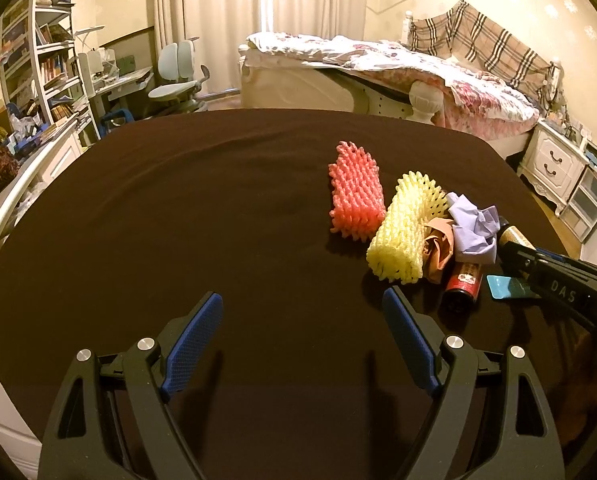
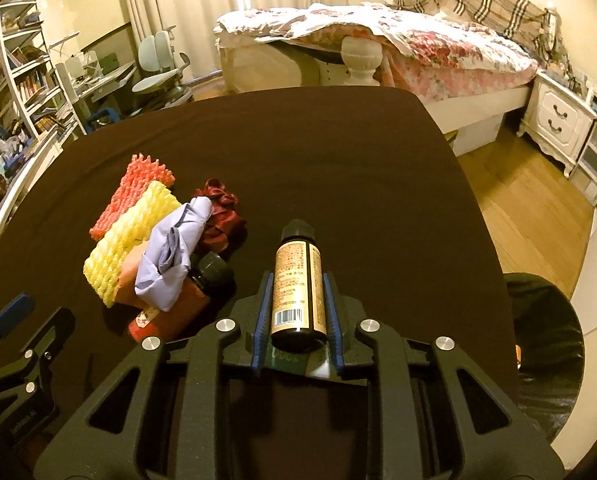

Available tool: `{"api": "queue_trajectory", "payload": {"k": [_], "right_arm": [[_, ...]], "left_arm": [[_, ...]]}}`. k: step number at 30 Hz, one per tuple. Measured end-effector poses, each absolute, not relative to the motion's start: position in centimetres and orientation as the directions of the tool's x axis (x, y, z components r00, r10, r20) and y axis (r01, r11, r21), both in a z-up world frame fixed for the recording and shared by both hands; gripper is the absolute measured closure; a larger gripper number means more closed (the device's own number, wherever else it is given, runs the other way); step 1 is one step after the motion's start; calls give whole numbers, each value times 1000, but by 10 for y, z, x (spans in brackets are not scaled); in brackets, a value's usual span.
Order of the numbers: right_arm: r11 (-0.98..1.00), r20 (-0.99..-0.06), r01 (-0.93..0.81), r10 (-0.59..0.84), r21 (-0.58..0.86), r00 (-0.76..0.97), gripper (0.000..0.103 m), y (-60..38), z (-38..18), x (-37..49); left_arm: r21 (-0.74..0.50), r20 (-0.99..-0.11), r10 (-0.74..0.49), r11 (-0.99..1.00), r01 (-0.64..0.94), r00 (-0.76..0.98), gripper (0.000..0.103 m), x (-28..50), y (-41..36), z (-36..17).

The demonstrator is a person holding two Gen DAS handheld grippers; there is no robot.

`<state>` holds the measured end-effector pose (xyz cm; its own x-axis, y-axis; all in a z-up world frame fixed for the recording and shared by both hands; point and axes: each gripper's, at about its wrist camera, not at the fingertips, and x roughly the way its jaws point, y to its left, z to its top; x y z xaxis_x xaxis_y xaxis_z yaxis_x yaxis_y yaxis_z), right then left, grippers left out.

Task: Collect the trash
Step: 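Grasp the brown bottle with the right gripper while the left gripper reaches toward the yellow foam net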

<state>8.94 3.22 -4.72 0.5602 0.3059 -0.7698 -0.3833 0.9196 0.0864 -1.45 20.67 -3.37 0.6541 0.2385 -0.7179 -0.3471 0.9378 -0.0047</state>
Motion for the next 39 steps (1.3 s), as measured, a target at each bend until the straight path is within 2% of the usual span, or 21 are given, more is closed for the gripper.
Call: {"api": "queue_trajectory", "payload": {"k": [4,9,11,13,15,39], "right_arm": [[923,-765,-376,301,83,569,66,32,-45,92],[926,-759,-369,295,78,581,66,32,-43,96],[923,-765,-378,297,75,572,67,33,-44,98],[917,-772,-393,300,70,561,76,36,-46,98],[914,-777,-399,303,74,551,80,37,-49,98],[923,-762,-368,316,110,565,80,27,-47,114]], "left_arm": [[-3,-719,236,939,-343,653,21,-13,205,-36],[-2,-720,236,940,-342,652,21,-13,204,-36],[1,-720,237,940,-341,652,21,-13,203,-37],[1,-721,236,941,-339,651,21,-13,203,-37],[3,-720,236,942,-337,652,21,-13,202,-37],[-55,-704,204,939,-339,680,21,10,221,-24]]}}
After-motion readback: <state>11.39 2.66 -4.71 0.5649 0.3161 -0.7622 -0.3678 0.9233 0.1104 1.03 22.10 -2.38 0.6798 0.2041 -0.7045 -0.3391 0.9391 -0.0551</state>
